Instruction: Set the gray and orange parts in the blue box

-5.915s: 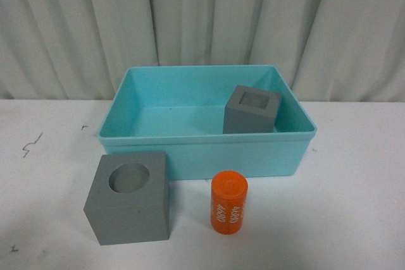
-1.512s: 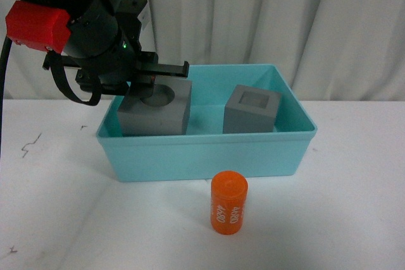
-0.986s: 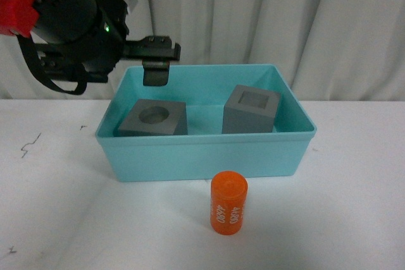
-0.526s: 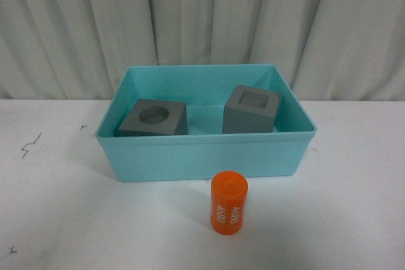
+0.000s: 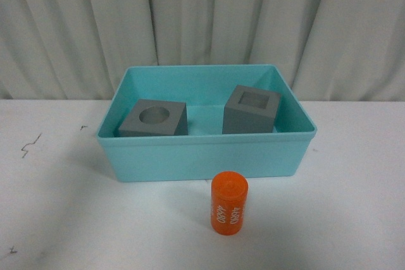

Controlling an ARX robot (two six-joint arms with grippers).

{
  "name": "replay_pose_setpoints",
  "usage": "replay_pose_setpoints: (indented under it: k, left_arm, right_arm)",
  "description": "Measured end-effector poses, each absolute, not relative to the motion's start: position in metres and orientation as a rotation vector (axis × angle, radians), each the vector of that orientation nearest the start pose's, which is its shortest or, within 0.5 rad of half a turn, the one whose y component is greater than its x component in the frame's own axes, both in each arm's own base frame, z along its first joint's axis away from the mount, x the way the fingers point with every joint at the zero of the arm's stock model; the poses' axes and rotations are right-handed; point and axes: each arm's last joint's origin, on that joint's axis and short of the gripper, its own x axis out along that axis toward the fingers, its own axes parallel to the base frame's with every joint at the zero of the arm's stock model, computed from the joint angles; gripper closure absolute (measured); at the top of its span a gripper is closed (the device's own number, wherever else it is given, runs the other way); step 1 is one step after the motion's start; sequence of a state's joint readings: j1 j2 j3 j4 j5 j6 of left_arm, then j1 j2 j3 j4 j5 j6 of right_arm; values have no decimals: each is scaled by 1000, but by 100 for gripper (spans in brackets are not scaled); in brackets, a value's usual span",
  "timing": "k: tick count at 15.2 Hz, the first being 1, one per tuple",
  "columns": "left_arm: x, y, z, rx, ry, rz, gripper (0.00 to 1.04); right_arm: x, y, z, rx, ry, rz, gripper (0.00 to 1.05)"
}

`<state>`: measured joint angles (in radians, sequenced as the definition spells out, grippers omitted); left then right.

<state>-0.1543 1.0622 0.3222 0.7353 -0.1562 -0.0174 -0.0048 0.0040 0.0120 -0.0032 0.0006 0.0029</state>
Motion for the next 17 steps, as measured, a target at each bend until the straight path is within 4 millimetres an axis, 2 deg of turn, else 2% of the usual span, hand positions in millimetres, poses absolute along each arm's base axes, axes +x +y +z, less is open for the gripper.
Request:
replay_pose_setpoints:
  k: [3, 6, 8, 14, 17]
  left_arm:
    - [184, -17, 197, -14, 12, 2, 103]
    - [166, -10, 188, -15, 5, 2, 103]
    - [156, 1, 182, -15, 12, 18, 103]
    - [133, 0, 166, -15, 10, 0, 103]
    - [126, 0, 170, -15, -14, 0, 103]
  right_arm:
    - [97, 0, 167, 3, -5, -5, 6]
    - [97, 0, 167, 3, -5, -5, 6]
    - [97, 0, 167, 3, -5, -6, 6]
    - [97, 0, 167, 3, -5, -5, 6]
    - [97, 0, 167, 3, -4, -5, 6]
